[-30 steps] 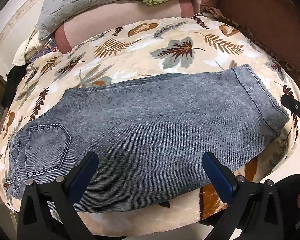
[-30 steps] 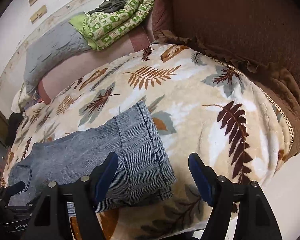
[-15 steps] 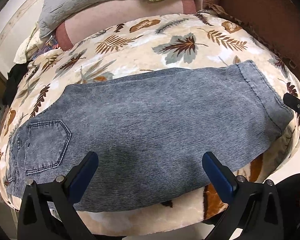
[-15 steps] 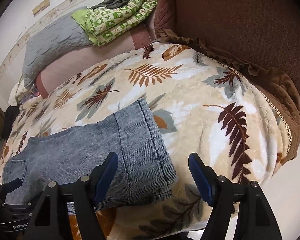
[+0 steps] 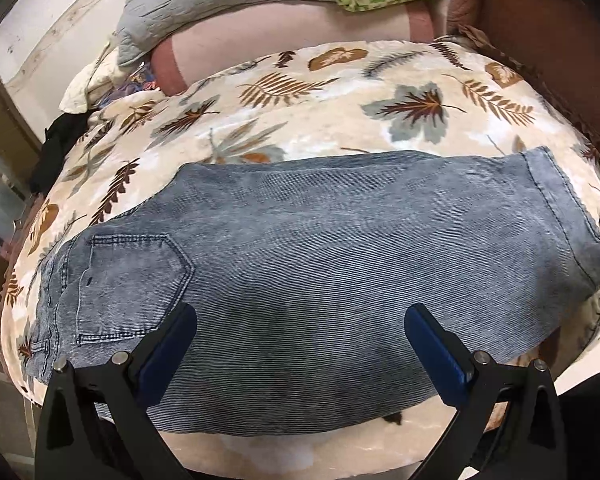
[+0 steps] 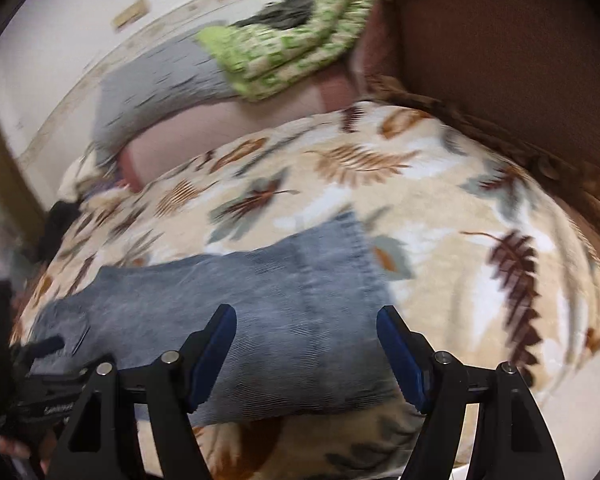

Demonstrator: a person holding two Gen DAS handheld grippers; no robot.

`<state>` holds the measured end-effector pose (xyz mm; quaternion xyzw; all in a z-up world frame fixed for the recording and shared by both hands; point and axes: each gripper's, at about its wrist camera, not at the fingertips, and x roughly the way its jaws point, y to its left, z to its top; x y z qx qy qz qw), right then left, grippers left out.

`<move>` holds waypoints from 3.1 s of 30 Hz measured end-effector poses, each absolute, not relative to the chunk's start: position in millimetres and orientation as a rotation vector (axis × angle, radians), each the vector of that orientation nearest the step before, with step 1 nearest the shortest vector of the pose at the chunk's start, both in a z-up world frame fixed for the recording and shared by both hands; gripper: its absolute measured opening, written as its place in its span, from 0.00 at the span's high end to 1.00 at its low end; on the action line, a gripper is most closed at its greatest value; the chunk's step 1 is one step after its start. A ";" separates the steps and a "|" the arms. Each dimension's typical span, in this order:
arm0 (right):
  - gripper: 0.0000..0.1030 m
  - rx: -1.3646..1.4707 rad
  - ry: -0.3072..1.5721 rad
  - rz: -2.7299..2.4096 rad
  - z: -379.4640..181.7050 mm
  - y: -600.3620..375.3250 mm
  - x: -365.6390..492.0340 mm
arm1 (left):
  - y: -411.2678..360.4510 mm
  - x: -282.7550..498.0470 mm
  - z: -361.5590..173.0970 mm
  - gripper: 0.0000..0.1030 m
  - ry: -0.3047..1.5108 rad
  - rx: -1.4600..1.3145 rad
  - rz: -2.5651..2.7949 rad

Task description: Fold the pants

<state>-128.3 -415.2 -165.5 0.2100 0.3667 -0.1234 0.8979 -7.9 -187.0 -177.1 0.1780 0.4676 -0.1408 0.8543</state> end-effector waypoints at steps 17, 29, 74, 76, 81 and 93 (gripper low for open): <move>0.25 0.230 1.060 -0.281 -212.0 -379.4 -84.3 | -151.5 19.0 -219.9 0.00 1.145 0.323 -0.239; 0.23 0.284 1.027 -0.278 -205.7 -386.8 -93.7 | -110.6 31.5 -193.4 0.00 1.108 0.267 -0.176; 0.18 0.546 0.797 -0.343 -177.6 -438.7 -125.5 | -39.1 29.6 -82.2 0.00 0.798 0.317 -0.027; 0.18 0.546 0.796 -0.340 -177.8 -438.3 -127.3 | -47.7 22.8 -77.1 0.00 0.784 0.324 -0.040; 0.18 0.558 0.792 -0.338 -178.3 -440.2 -129.0 | -61.1 9.9 -64.3 0.00 0.756 0.326 -0.077; 0.18 0.579 0.775 -0.340 -176.7 -444.3 -132.7 | -80.1 -8.4 -52.0 0.00 0.715 0.341 -0.126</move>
